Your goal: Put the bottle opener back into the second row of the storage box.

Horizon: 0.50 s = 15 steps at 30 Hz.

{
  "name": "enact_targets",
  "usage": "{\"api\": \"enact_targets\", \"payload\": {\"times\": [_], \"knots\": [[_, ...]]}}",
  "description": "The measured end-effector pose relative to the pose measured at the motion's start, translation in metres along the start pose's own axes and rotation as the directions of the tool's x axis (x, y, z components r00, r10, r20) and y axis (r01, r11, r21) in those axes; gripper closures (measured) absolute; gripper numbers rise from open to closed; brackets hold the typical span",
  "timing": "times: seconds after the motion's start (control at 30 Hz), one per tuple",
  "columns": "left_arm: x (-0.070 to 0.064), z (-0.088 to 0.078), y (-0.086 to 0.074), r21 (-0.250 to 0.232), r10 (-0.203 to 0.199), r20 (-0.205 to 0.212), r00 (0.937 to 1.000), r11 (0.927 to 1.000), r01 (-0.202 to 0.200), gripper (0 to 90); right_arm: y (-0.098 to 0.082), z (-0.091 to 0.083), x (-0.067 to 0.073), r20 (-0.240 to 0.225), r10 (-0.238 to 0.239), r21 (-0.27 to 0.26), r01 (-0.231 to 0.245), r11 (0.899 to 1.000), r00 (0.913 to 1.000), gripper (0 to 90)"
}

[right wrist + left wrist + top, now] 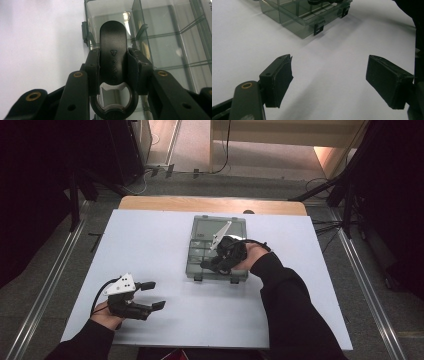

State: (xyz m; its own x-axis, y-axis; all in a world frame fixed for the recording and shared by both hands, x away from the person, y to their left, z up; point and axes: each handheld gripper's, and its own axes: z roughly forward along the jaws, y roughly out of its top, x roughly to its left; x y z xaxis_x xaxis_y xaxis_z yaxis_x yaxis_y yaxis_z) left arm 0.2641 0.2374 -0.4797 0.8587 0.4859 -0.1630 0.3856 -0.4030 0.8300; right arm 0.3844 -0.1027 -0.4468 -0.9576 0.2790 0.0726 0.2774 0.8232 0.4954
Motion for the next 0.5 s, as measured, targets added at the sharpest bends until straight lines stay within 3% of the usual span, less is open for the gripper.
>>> {"api": "enact_targets", "payload": {"times": [0.13,0.5], "knots": [[0.0,0.0,0.0,-0.001,-0.001,-0.003,1.0,1.0,0.001,21.1,-0.001,0.002,0.0,0.002,-0.005,-0.014,0.005,1.0,1.0,63.6],[0.0,0.0,0.0,0.0,-0.002,-0.004,1.0,1.0,0.002,21.1,-0.004,-0.01,0.004,0.002,0.055,-0.108,-0.055,0.993,0.9985,48.2]]}}
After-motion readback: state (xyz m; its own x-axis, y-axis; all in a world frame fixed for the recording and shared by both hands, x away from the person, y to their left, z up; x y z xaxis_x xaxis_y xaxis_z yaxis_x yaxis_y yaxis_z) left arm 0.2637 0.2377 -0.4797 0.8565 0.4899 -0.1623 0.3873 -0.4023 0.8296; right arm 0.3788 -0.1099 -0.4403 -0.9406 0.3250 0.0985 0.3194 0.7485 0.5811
